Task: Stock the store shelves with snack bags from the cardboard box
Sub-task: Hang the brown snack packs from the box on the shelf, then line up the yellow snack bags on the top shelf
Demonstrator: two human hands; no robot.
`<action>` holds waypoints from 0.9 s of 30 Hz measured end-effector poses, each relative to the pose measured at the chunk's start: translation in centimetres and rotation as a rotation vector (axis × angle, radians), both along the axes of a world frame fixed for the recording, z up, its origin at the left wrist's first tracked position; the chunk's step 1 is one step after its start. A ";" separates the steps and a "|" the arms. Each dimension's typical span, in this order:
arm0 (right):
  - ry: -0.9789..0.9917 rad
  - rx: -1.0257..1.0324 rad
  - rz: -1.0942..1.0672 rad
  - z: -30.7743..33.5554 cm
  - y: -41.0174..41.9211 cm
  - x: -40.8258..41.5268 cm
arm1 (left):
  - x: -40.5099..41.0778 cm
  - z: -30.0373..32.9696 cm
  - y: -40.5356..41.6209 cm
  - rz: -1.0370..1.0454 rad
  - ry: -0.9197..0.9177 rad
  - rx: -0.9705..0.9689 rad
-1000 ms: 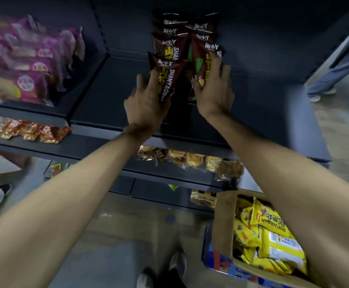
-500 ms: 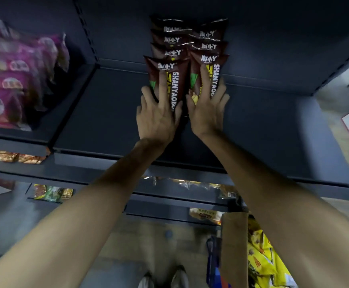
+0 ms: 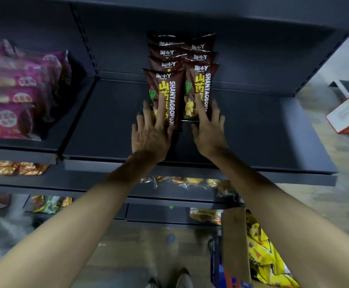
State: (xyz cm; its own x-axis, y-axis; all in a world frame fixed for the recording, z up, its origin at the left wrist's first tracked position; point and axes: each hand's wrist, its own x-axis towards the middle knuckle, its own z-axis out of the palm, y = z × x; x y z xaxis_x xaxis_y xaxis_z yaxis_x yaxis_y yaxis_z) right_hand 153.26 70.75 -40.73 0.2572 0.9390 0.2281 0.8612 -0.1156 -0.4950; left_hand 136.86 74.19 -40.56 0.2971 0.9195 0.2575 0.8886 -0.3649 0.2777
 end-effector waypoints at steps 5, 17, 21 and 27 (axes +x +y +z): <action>-0.057 0.034 0.044 0.8 -2.8 1.4 | -2.7 -0.1 -2.2 -0.043 0.083 0.047; -0.130 0.005 0.030 0.1 -13.7 4.3 | -0.5 0.7 -10.7 -0.320 0.135 0.279; -0.224 -0.065 -0.014 -0.3 -20.2 8.5 | 4.5 0.0 -14.5 -0.475 0.097 0.253; -0.170 -0.226 -0.155 -2.6 -31.3 16.0 | 12.2 -3.1 -21.1 -0.587 0.173 0.073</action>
State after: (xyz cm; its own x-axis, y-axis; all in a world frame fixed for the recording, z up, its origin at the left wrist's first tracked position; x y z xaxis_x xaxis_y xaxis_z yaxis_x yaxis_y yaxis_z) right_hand 169.31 39.43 -43.36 0.3770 0.9236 0.0701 0.8931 -0.3423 -0.2920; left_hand 149.08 53.09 -43.62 0.7916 0.5716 0.2161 0.5635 -0.8196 0.1035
